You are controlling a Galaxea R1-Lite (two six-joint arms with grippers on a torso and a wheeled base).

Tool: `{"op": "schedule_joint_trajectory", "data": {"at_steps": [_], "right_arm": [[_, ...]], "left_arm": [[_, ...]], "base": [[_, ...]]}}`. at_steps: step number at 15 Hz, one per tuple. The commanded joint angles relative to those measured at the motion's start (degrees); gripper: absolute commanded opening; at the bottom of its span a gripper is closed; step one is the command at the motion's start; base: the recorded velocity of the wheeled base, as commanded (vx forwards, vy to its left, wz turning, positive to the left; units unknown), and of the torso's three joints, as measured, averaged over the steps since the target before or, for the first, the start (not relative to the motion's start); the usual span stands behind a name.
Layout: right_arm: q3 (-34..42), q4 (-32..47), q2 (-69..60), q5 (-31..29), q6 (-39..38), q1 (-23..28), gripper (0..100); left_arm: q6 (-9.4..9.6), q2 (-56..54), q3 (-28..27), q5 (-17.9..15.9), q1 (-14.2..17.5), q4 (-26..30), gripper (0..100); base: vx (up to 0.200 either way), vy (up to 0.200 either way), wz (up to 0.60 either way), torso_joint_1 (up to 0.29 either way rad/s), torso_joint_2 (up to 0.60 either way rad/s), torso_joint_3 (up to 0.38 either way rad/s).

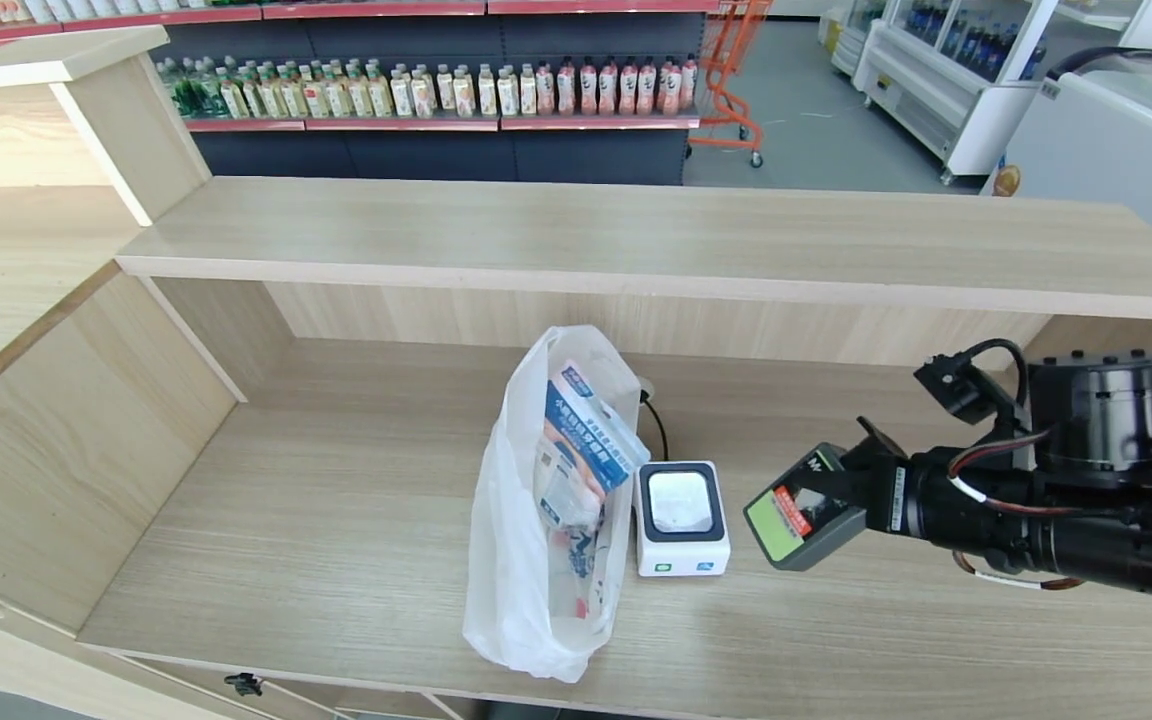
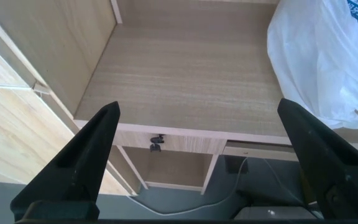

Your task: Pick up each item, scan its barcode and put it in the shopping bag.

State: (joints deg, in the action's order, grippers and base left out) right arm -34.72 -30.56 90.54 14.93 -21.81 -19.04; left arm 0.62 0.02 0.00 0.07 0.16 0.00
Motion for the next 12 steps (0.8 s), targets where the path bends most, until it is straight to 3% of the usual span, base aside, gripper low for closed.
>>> {"op": "schedule_joint_trajectory", "data": {"at_steps": [1, 6, 8, 12], "right_arm": [[-0.4, -1.2, 3.7, 0.4, -0.1, -1.1, 0], [-0.9, -9.3, 11.1, 1.6, 1.0, -3.5, 0], [-1.0, -10.6, 13.7, 0.5, 5.2, -3.5, 0], [-2.9, -13.1, 16.3, 0.5, 5.9, -3.5, 0]], "left_arm": [[-0.01, 0.0, 0.0, 0.0, 0.0, 0.0, 100], [-0.01, 0.0, 0.0, 0.0, 0.0, 0.0, 100], [-0.01, 0.0, -0.1, 0.0, -0.1, 0.0, 100], [-0.09, 0.0, 0.0, 0.0, 0.0, 0.0, 100]], "base": [[0.0, 0.0, 0.0, 0.0, 0.0, 0.0], [0.0, 0.0, 0.0, 0.0, 0.0, 0.0], [0.0, 0.0, 0.0, 0.0, 0.0, 0.0], [0.0, 0.0, 0.0, 0.0, 0.0, 0.0]]}}
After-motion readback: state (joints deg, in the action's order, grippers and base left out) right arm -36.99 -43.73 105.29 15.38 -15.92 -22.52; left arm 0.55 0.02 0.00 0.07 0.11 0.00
